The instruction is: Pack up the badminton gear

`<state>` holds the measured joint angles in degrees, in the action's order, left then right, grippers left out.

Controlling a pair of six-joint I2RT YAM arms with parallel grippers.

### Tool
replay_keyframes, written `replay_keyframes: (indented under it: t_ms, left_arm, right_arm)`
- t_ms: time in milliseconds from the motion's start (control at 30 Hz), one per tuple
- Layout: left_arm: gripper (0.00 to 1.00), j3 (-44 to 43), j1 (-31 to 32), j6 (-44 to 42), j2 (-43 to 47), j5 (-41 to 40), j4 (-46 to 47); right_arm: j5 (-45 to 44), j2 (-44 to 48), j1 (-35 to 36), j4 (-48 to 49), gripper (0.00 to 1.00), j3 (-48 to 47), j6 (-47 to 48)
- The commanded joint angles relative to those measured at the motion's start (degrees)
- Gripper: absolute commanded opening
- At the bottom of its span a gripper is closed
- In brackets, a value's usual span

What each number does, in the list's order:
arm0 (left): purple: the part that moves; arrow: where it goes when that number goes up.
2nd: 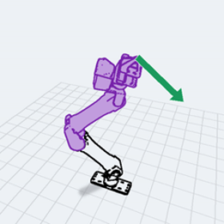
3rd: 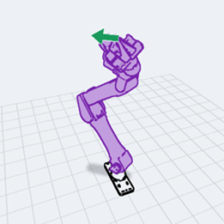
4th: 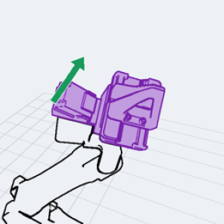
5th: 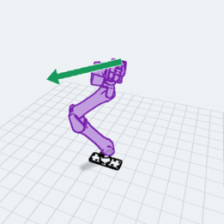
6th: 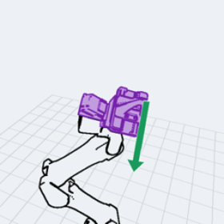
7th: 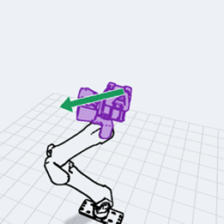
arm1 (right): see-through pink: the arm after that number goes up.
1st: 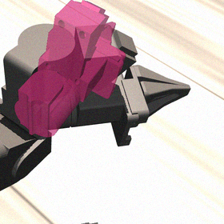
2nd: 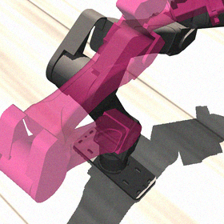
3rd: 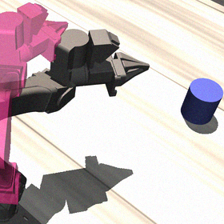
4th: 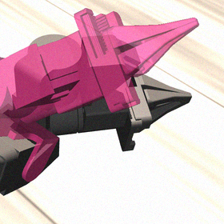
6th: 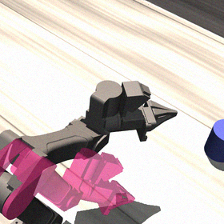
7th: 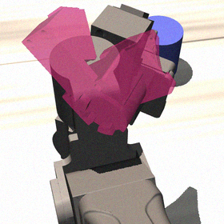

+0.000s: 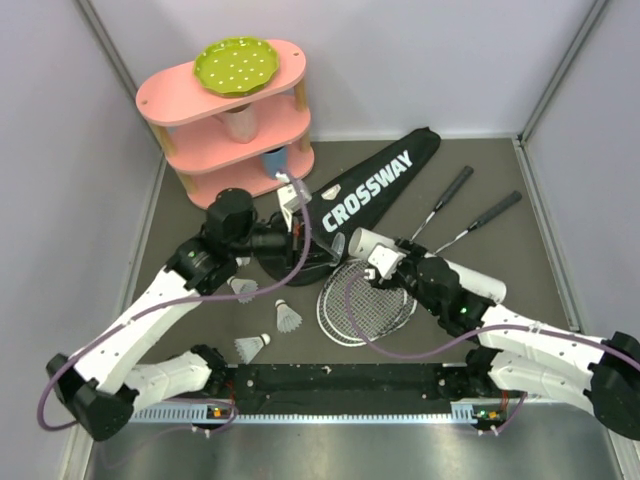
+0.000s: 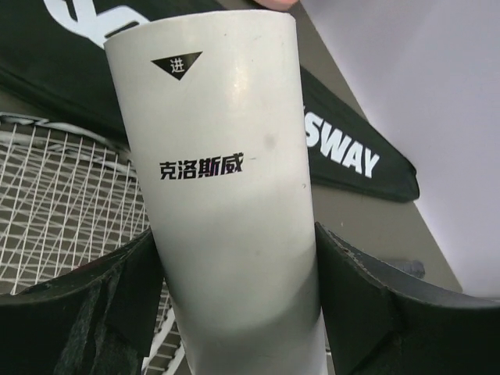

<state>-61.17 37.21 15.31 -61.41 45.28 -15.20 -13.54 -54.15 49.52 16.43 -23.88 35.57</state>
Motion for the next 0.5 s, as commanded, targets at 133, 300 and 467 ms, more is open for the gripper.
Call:
replay_keyframes:
  t_ms: [133, 300, 467]
  left_arm:
    - [0.00, -1.58, -0.29, 9.20, 11.92, -36.33, -14.56]
    - [0.00, -0.19, -1.96, 14.57, 13.75, -58.28, -26.63]
    - [0.00, 6.93, -5.74, 17.21, 18.78, -62.14, -26.36]
  right_arm:
    - [-8.42, 3.70, -0.74, 1.34, 0.27, -1.69, -7.79]
    - [-7.30, 8.17, -0.74, -4.28, 0.27, -4.50, -12.45]
    - [-4.57, 14.06, -0.82, -6.06, 0.27, -4.60, -13.51]
